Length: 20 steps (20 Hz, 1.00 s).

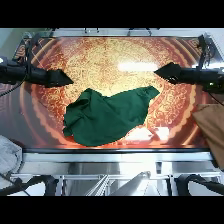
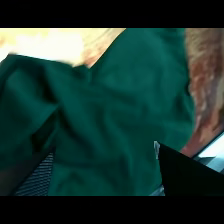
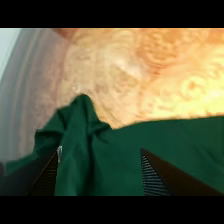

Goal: Fold the shirts.

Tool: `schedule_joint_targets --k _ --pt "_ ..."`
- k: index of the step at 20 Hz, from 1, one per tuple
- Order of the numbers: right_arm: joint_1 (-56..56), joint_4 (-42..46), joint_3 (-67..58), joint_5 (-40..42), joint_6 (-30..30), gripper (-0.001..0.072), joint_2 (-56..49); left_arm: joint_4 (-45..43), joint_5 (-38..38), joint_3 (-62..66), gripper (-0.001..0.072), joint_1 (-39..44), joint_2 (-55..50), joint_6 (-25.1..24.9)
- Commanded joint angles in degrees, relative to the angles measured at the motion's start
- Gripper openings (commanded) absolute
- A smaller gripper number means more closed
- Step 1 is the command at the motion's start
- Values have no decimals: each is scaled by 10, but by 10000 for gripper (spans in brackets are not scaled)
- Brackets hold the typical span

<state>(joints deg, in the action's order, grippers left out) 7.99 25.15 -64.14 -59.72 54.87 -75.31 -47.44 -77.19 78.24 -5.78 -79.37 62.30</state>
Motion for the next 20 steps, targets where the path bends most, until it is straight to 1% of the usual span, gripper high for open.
schedule_joint_targets --k 1,2,3,4,5,6,7,8,11,13,14,16,17,20 --pt "54 94 24 -151 72 425 -20 -47 -115 -11 720 -68 -60 45" --pt "48 106 66 -183 75 427 -9 -47 -118 -42 720 -82 -58 45" --pt "34 99 119 -186 72 434 8 -54 -103 -77 720 -91 -50 44" --pt "13 84 178 -166 54 444 28 -58 -78 -117 720 -99 -38 44" --pt "-17 69 238 -128 37 449 47 -55 -48 -156 720 -104 -28 43" --pt "-50 57 284 -83 30 520 57 -55 -18 -194 720 -108 -21 42" --pt "-88 42 323 -32 30 620 59 -50 7 -226 719 -108 -21 41" --pt "-125 24 351 16 30 624 56 -48 22 -247 720 -104 -25 39" --pt "-214 -35 363 107 23 622 19 -49 50 -275 719 -74 -59 25" --pt "-245 -99 355 145 -4 620 -20 -48 75 -264 719 -46 -89 23" --pt "-251 -141 349 145 -27 612 -42 -49 80 -252 718 -31 -104 23" --pt "-254 -220 336 125 -83 436 -78 -51 62 -210 701 -5 -132 22" --pt "-254 -243 330 115 -95 437 -91 -51 46 -189 699 3 -142 22" --pt "-254 -249 315 102 -95 437 -121 -54 15 -136 699 12 -158 23"
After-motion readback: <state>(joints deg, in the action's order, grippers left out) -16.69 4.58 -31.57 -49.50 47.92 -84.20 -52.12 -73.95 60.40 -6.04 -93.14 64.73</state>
